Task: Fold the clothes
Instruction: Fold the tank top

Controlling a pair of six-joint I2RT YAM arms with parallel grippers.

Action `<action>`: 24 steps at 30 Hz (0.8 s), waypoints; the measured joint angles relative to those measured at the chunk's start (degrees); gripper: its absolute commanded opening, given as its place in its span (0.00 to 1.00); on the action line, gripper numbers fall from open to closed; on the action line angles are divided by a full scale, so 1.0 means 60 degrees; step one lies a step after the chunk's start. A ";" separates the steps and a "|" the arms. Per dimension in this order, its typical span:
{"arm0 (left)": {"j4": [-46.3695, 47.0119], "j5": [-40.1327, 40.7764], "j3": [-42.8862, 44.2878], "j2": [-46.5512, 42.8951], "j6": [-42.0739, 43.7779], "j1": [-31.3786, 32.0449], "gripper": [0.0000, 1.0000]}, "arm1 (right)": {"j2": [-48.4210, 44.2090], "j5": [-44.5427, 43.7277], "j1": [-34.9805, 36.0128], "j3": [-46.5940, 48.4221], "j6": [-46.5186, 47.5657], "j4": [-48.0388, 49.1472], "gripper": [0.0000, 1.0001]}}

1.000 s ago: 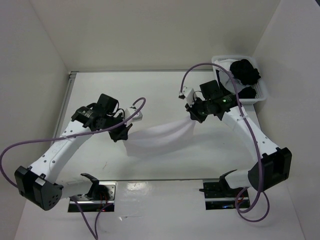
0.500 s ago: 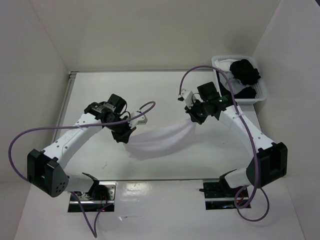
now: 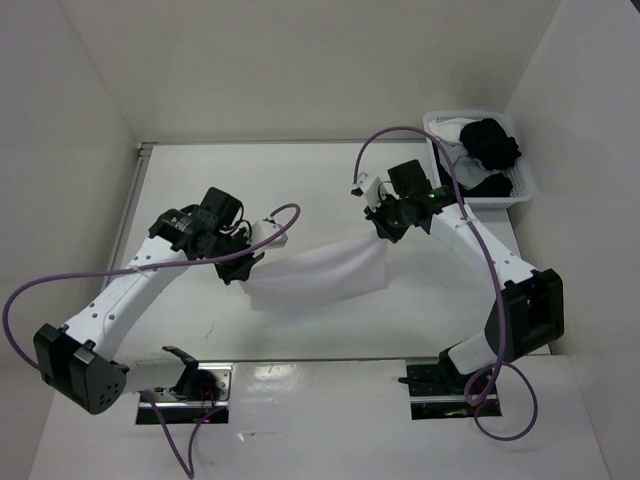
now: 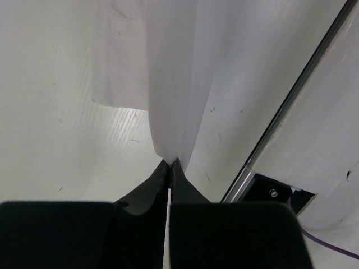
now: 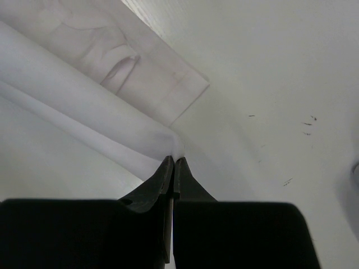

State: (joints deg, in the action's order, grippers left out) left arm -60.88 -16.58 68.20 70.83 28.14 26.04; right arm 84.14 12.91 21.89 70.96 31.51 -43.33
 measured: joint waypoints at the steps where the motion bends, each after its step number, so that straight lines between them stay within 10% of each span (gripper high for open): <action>1: -0.0015 0.0066 0.0066 -0.0066 0.0000 0.0000 0.00 | 0.0004 0.0004 0.0018 0.0018 -0.0040 0.0044 0.00; 24: -0.1144 0.0539 0.0138 0.0120 0.0601 -0.0372 0.00 | 0.0106 0.0076 0.0732 0.0066 -0.0492 0.0124 0.00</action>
State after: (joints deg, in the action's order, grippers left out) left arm -67.75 -13.34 69.04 71.55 31.75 23.81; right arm 84.77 13.37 26.28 71.35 28.56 -42.59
